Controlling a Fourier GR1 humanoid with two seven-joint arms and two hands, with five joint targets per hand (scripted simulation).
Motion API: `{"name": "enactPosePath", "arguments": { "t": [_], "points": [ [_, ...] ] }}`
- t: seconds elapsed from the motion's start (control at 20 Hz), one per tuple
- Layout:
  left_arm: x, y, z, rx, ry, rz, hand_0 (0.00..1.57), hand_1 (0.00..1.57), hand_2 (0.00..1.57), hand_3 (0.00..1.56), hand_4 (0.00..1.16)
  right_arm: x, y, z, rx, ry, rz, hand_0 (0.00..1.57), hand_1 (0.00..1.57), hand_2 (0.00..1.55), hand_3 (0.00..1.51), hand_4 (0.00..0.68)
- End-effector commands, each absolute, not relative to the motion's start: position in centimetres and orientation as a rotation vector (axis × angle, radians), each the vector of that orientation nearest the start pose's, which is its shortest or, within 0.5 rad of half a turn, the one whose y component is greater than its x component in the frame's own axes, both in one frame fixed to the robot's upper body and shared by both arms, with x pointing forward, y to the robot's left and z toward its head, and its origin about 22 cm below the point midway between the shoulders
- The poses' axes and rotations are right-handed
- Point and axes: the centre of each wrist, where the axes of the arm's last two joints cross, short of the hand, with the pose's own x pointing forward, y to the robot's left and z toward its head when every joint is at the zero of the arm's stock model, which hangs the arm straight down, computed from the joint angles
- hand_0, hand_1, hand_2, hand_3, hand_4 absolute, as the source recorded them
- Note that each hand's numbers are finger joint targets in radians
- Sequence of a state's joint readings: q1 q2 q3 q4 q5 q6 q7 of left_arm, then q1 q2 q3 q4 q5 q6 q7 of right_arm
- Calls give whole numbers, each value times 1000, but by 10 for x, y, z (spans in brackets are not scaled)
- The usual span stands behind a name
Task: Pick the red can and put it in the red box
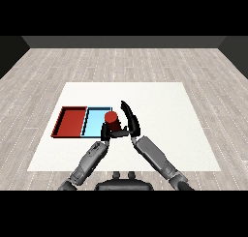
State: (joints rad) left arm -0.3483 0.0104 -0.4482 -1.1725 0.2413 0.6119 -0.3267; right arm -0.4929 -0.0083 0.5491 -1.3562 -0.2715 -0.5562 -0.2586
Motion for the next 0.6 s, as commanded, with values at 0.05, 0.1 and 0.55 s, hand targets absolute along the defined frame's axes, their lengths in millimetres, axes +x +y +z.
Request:
{"name": "enactPosePath", "arguments": {
  "t": [0.05, 0.1, 0.55],
  "points": [
    [275, 105, -11, 90, -1757, 49, 1571, 1571, 1571, 1496, 1142, 288, -72, 50, 173, -1972, 3, 0, 0, 0, 0, 0],
    [279, 109, -11, 88, -1749, 57, 1571, 1571, 1571, 1489, 1144, 296, -87, 73, 180, -1994, -38, 0, 0, 0, 0, 0],
    [303, 153, -7, 310, -1799, 5, 1571, 1571, 1571, 1472, 1134, 243, -196, 79, 105, -2042, -104, 0, 0, 0, 0, 0]
  ]
}}
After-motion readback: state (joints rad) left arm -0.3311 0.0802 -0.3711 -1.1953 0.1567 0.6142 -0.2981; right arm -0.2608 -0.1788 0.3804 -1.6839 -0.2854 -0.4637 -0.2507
